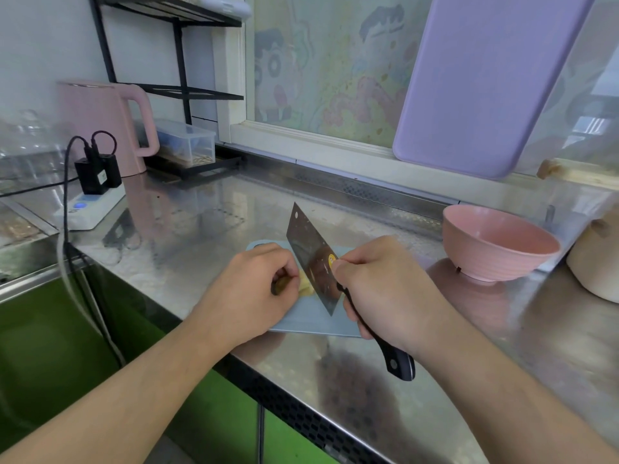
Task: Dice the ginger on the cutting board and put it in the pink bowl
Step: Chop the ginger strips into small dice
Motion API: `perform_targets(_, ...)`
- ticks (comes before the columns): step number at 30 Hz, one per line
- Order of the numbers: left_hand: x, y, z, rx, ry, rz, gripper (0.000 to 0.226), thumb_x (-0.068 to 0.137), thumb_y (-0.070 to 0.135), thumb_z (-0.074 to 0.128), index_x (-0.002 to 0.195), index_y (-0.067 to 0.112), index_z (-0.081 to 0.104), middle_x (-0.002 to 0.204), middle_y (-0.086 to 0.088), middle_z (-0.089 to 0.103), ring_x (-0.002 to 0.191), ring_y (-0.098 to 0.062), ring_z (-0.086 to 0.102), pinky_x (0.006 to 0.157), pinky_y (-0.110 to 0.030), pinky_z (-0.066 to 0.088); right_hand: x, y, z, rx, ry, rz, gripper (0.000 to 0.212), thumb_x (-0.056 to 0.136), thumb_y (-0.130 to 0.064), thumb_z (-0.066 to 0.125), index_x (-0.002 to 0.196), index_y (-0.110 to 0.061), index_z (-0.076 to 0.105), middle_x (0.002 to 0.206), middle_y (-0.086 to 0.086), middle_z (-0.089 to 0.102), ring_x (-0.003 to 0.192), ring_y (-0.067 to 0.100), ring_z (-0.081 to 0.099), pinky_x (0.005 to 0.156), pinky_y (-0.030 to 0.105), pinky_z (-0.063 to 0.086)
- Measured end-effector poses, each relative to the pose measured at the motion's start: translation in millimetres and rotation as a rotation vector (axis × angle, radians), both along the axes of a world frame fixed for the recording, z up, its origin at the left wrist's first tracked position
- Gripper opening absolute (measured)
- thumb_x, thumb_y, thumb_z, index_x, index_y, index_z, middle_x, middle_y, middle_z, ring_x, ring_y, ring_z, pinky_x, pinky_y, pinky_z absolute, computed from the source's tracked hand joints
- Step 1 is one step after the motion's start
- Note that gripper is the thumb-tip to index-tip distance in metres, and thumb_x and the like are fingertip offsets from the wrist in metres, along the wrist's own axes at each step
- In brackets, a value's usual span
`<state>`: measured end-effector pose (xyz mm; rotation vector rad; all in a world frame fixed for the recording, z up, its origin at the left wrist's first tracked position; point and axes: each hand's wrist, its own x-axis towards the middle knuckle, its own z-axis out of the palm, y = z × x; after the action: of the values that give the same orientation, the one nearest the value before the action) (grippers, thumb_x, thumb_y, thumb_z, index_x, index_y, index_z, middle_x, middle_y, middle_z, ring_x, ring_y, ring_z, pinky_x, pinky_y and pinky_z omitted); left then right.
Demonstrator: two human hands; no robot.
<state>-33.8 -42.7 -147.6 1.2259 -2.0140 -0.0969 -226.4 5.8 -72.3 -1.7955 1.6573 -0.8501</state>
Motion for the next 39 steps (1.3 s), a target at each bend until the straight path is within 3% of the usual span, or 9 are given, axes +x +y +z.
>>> perform_targets(10,0.7,-2.1,-1.8,-0.014,0.040,-0.017,0.015,0.086,0.021,0.077,0.077,0.029,0.068,0.082,0.016,0.063,0.077,-0.006,0.063,0.072,-0.030,0.055,4.8,3.4,2.7,0.042,0.052,0.005,0.032,0.096,-0.011,0.050,0.065,-0.008,0.041,0.059,0.019,0.045,0.041,0.025,0.042,0.046,0.030,0.033)
perform_targets(12,1.1,-2.4,-1.4,-0.010,0.048,-0.026,0.015,0.085,0.021,0.077,0.077,0.029,0.068,0.081,0.016,0.064,0.077,-0.006,0.064,0.072,-0.032,0.056,10.3,1.8,1.5,0.031,0.107,0.015,0.029,0.101,-0.017,0.052,0.072,-0.011,0.049,0.065,0.015,0.054,0.051,0.028,0.052,0.051,0.034,0.046)
perform_targets(14,1.6,-2.9,-1.1,-0.006,0.051,-0.030,0.013,0.084,0.021,0.077,0.077,0.029,0.068,0.081,0.014,0.065,0.077,-0.007,0.064,0.071,-0.034,0.056,15.6,0.3,1.3,0.021,0.174,0.037,0.025,0.104,-0.021,0.051,0.081,-0.012,0.058,0.076,0.012,0.063,0.067,0.030,0.061,0.070,0.040,0.060)
perform_targets(16,1.8,-2.9,-0.7,0.003,0.052,-0.032,0.014,0.084,0.021,0.078,0.077,0.029,0.069,0.082,0.014,0.065,0.078,-0.008,0.064,0.072,-0.033,0.056,16.9,-2.2,0.4,0.019,0.195,0.042,0.026,0.104,-0.020,0.049,0.082,-0.011,0.059,0.079,0.012,0.064,0.071,0.030,0.062,0.077,0.043,0.062)
perform_targets(22,0.3,0.3,-0.1,0.007,0.023,-0.010,0.012,0.088,0.023,0.072,0.083,0.031,0.066,0.087,0.017,0.063,0.083,-0.006,0.063,0.074,-0.032,0.056,6.9,-6.3,-8.3,0.026,0.069,-0.025,0.038,0.102,-0.021,0.052,0.066,-0.011,0.049,0.059,0.013,0.056,0.039,0.022,0.049,0.040,0.025,0.040)
perform_targets(26,-0.2,3.1,0.4,-0.004,0.039,0.019,0.011,0.090,0.024,0.068,0.083,0.030,0.063,0.090,0.017,0.060,0.084,-0.005,0.062,0.075,-0.035,0.056,0.8,-2.2,-3.0,0.009,0.009,-0.019,0.039,0.101,-0.019,0.053,0.072,0.006,0.044,0.060,0.018,0.047,0.041,0.023,0.040,0.040,0.028,0.039)
perform_targets(34,1.8,1.3,-1.4,0.020,0.009,0.037,0.012,0.086,0.025,0.073,0.081,0.032,0.064,0.089,0.018,0.061,0.083,-0.004,0.063,0.073,-0.035,0.058,0.1,1.6,0.9,0.005,0.010,0.011,0.038,0.102,-0.018,0.052,0.075,0.008,0.045,0.061,0.019,0.046,0.037,0.022,0.043,0.042,0.024,0.037)
perform_targets(37,1.2,3.4,-0.9,0.042,0.041,0.029,0.005,0.084,0.038,0.063,0.084,0.033,0.062,0.092,0.019,0.060,0.086,-0.004,0.062,0.073,-0.038,0.058,-0.6,1.0,1.0,-0.005,0.013,0.004,0.039,0.102,-0.018,0.052,0.074,0.007,0.043,0.062,0.018,0.045,0.038,0.022,0.042,0.042,0.023,0.037)
perform_targets(39,0.7,4.6,-0.6,0.069,0.011,0.029,0.017,0.079,0.050,0.060,0.090,0.036,0.060,0.097,0.021,0.057,0.091,-0.003,0.060,0.075,-0.037,0.057,-2.1,-0.9,0.1,-0.009,0.007,0.000,0.039,0.101,-0.018,0.053,0.073,0.007,0.042,0.062,0.019,0.044,0.039,0.022,0.040,0.043,0.028,0.038)
